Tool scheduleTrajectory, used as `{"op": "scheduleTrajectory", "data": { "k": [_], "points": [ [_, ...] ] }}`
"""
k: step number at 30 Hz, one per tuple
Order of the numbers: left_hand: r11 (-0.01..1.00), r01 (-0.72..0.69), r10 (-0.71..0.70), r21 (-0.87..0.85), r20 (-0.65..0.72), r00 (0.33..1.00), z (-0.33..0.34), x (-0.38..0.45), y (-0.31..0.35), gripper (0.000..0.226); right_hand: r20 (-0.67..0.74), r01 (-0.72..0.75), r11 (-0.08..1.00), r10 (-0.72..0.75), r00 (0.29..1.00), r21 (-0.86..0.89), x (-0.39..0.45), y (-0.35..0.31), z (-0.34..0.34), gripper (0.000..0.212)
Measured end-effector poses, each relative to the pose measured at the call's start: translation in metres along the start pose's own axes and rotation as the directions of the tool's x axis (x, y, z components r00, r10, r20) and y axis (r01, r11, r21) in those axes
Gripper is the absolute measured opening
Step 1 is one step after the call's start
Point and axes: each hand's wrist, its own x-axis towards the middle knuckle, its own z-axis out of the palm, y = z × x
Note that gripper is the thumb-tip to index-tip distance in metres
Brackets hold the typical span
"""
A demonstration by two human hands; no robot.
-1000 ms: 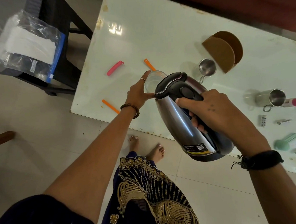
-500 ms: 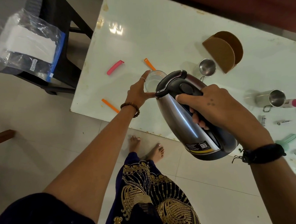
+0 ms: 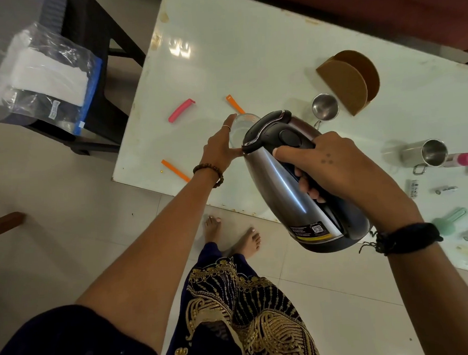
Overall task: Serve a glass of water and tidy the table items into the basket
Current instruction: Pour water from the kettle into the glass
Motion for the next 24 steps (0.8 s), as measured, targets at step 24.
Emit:
{"op": "scheduleTrajectory", "data": {
  "k": [24],
  "points": [
    [0.999,-0.029,0.029,0.027,-0.002,1.0,0.001,0.002,-0.006,0.076,-0.047,0.033,0.999,-0.031,0.998,0.029,-0.003,0.008,0.015,0.033]
  ]
}}
